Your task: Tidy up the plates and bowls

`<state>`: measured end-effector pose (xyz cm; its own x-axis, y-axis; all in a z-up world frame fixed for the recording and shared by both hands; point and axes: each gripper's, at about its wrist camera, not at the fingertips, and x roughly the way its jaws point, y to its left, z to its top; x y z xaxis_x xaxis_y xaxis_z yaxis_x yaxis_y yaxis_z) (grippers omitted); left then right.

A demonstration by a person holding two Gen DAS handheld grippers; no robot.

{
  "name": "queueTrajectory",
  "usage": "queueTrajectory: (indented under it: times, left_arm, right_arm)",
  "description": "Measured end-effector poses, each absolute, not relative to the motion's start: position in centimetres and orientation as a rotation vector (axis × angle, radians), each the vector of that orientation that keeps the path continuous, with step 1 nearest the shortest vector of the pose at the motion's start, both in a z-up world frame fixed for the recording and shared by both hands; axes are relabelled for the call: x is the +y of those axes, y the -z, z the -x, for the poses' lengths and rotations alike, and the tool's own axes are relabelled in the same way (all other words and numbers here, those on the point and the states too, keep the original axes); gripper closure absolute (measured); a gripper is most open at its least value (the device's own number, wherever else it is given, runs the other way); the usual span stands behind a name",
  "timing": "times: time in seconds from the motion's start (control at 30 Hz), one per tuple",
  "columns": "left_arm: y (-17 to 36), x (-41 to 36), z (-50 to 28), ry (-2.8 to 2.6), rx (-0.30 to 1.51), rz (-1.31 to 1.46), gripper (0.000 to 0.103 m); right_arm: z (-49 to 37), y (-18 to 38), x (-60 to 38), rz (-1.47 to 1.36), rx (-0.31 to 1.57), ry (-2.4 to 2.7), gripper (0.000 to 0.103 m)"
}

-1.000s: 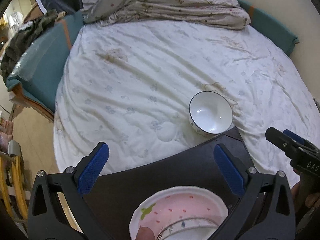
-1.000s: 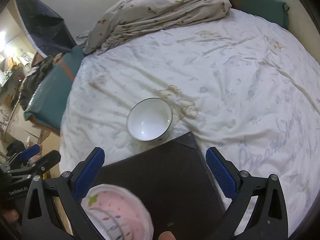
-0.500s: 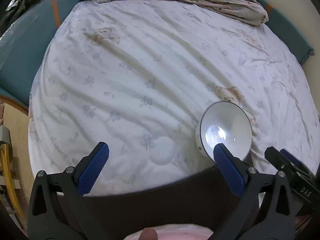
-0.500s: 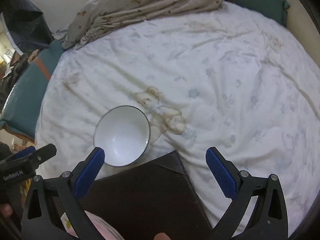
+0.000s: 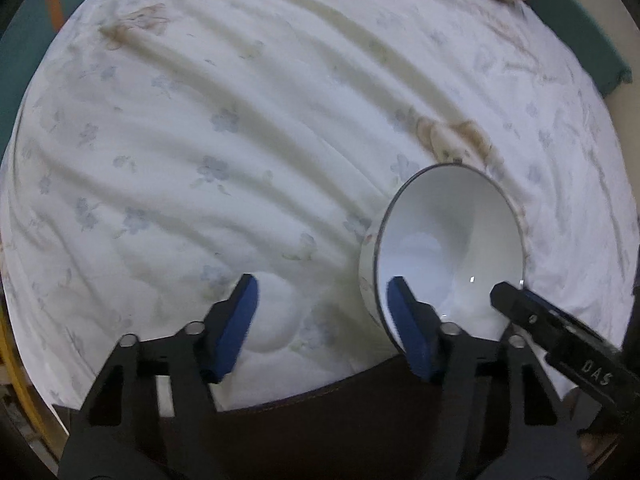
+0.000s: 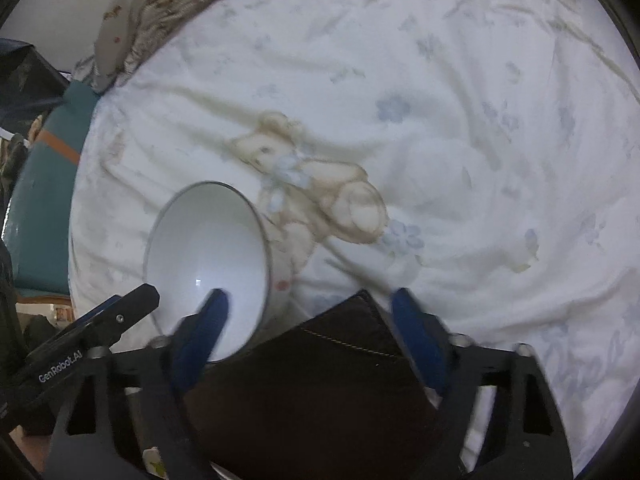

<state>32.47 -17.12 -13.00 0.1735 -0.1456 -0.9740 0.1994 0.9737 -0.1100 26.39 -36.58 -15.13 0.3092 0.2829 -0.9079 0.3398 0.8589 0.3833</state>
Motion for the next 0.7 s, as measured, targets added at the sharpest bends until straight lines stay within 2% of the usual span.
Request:
queueTrajectory:
  times: [0.13, 0.2, 0.23, 0.27, 0.37, 0.5, 0.7]
  left_arm:
    - [14.1, -18.2, -32.7, 0.266, 1.412, -0.037, 0.066]
    - [14.5, -18.7, -32.7, 0.268, 1.435, -0.034, 0.084]
    - [14.7, -18.9, -32.7, 0.270, 1.443, -0.035, 0.088]
    - [14.8, -19.1, -32.7, 0.269, 1.447, -0.041, 0.091]
    - [15.2, -19.6, -32.6, 0.273, 1.455, -0.047, 0.093]
    - [14.7, -19.9, -32.4, 0.257, 1.457, -0.061, 0.094]
    - [13.4, -19.6, -31.3, 0.228, 1.442, -0.087, 0.093]
  right_arm:
    - [-26.5, 15.9, -36.8, -0.619, 1.285, 0.020, 0.047]
    - [-26.6, 15.9, -36.6, -0.606, 1.281, 0.015, 0.052]
    - [-26.6, 15.9, -36.4, -0.603, 1.280, 0.000, 0.061]
    - [-26.8, 15.9, -36.1, -0.605, 1.285, -0.020, 0.065]
    - [-27.0, 15.8, -35.1, -0.572, 1.293, -0.045, 0.073]
    - [-27.3, 15.6, -34.3, -0.551, 1.298, -0.055, 0.088]
    - [-27.0, 14.7, -34.2, -0.530, 1.271, -0.051, 0.090]
